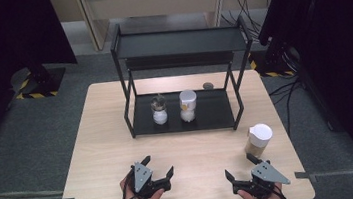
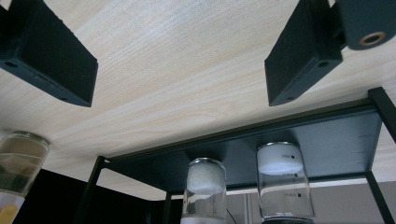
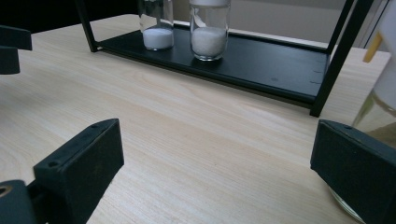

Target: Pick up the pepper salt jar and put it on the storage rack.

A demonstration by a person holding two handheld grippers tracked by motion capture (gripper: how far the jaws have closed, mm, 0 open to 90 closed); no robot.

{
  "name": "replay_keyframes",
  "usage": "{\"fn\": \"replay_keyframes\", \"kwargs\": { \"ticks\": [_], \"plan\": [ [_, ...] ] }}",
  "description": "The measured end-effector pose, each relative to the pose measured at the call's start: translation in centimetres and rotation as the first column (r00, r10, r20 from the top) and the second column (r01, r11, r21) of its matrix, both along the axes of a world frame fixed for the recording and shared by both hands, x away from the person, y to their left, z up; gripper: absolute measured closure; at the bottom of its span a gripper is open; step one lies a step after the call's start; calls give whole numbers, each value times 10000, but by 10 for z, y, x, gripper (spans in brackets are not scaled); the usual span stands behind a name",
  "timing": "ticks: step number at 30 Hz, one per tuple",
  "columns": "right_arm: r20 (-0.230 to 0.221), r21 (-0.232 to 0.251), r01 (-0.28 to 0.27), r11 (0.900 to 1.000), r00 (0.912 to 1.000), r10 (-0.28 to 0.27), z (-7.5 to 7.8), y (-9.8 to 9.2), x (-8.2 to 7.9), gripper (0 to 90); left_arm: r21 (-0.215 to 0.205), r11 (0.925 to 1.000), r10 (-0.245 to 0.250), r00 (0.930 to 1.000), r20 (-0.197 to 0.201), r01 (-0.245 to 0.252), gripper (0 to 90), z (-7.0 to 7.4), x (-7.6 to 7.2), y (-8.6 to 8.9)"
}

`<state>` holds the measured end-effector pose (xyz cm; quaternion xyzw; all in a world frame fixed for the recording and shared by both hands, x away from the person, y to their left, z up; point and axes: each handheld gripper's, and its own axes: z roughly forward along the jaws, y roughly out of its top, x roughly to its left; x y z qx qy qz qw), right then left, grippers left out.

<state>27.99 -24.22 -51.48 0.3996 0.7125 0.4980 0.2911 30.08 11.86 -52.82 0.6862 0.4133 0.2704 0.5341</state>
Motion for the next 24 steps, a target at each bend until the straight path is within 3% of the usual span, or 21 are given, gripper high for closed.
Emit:
{"fn": "replay_keyframes", "kwargs": {
  "ticks": [19, 24],
  "plan": [
    [-41, -4, 798, 9968, 9968, -798, 1, -27, -13, 39, 16, 10000, 10, 10000, 11, -10, 90, 0, 0, 0],
    [45, 54, 1269, 9919, 9919, -1269, 4, -39, -13, 40, 22, 10000, 15, 10000, 21, -15, 90, 0, 0, 0]
  ]
}}
